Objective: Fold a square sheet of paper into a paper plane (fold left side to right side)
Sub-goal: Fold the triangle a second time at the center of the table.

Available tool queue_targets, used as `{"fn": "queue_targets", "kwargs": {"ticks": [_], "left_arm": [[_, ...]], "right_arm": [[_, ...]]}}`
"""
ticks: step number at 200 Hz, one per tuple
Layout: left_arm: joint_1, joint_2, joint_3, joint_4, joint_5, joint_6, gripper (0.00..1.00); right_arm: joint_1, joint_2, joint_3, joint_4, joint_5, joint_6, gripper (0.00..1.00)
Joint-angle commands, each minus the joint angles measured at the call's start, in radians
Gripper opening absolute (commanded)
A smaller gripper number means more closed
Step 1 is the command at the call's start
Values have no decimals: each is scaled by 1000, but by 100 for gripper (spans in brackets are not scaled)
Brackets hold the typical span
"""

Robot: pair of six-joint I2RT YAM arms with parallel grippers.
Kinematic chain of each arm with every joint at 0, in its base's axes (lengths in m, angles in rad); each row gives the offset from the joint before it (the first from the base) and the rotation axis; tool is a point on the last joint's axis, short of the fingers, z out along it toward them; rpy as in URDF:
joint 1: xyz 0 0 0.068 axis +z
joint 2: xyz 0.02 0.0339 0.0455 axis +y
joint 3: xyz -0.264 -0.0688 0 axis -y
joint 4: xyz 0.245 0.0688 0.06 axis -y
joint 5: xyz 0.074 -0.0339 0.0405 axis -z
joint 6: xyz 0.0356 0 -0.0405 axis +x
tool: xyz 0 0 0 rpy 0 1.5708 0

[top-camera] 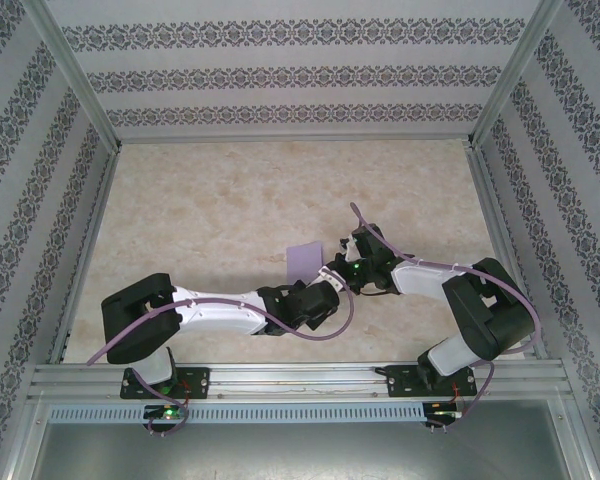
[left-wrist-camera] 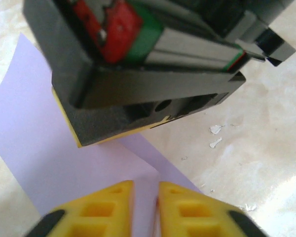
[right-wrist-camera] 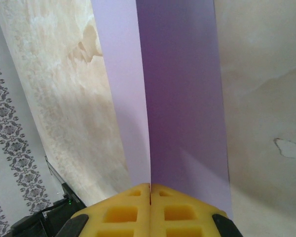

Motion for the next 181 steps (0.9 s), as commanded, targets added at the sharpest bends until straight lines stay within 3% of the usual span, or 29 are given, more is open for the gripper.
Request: {"fn": "queue_targets", "kwargs": {"ticks": [1,23,38,105,181], "left_arm": [[-9,0,9,-20,-5,7,10],[-5,-2,4,-6,27,0,0],[4,-6,2,-9,52,-16,0],[101,-85,-66,92,304,-116,0],[244,-94,-97,153,544,-259,0]], "right_arm": [[3,-17,3,-16,17,-16,0],[2,-31,6,-13,21,-24,2],[0,-44,9,-12,23,-29,6],[-100,-192,-7,-86,52,-149,40],[-167,-359,-75,-269,96,-264,40]]}}
